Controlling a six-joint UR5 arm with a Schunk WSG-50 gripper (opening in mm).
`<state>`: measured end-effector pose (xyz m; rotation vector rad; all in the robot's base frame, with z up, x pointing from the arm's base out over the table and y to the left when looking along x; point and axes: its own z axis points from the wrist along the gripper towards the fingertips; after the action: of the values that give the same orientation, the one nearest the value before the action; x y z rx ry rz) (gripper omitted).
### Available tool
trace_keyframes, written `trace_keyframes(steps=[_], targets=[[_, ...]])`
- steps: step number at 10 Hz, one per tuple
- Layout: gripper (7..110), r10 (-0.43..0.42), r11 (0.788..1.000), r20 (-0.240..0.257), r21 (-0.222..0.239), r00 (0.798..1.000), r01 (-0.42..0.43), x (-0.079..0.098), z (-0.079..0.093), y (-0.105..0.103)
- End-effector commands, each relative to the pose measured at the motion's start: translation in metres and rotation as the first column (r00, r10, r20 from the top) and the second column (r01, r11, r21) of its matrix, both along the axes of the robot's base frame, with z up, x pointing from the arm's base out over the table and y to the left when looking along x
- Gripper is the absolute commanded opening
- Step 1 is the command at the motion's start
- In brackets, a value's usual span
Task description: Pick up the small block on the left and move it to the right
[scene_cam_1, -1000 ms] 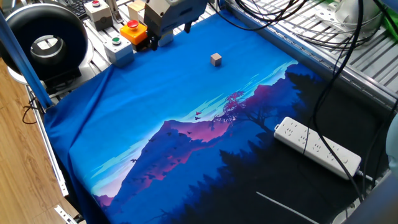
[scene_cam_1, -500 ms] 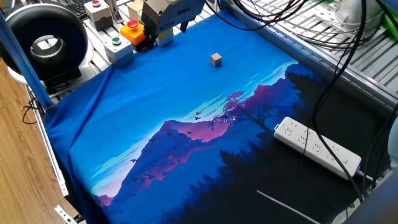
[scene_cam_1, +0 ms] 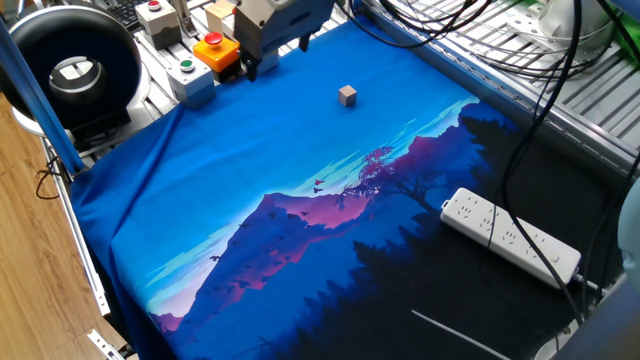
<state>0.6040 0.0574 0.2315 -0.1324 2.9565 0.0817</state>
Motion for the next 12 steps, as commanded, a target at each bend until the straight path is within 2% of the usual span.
trace_keyframes(steps=[1,3,6,7,8,9,10,11,12], targets=[[7,-0.029,0.999,-0.006,-0.019,1.000,0.029,-0.001,0.000,-0.008],[7,0.002,1.000,0.008,-0.025,1.000,-0.002,0.002,0.000,-0.008],[7,0.016,1.000,0.001,-0.024,1.000,-0.016,0.001,-0.002,-0.007],[7,0.013,1.000,-0.001,-0.007,1.000,-0.013,0.001,-0.003,-0.002],[7,0.021,0.995,-0.082,0.102,0.996,-0.013,-0.020,-0.001,0.025],[22,0.047,0.977,-0.051,0.208,0.998,-0.036,-0.015,0.006,0.050],[22,0.040,0.988,-0.061,0.150,0.997,-0.030,-0.016,0.003,0.037],[107,0.038,0.989,-0.063,0.144,0.997,-0.029,-0.016,0.002,0.035],[107,0.038,0.989,-0.060,0.146,0.998,-0.029,-0.016,0.003,0.035]])
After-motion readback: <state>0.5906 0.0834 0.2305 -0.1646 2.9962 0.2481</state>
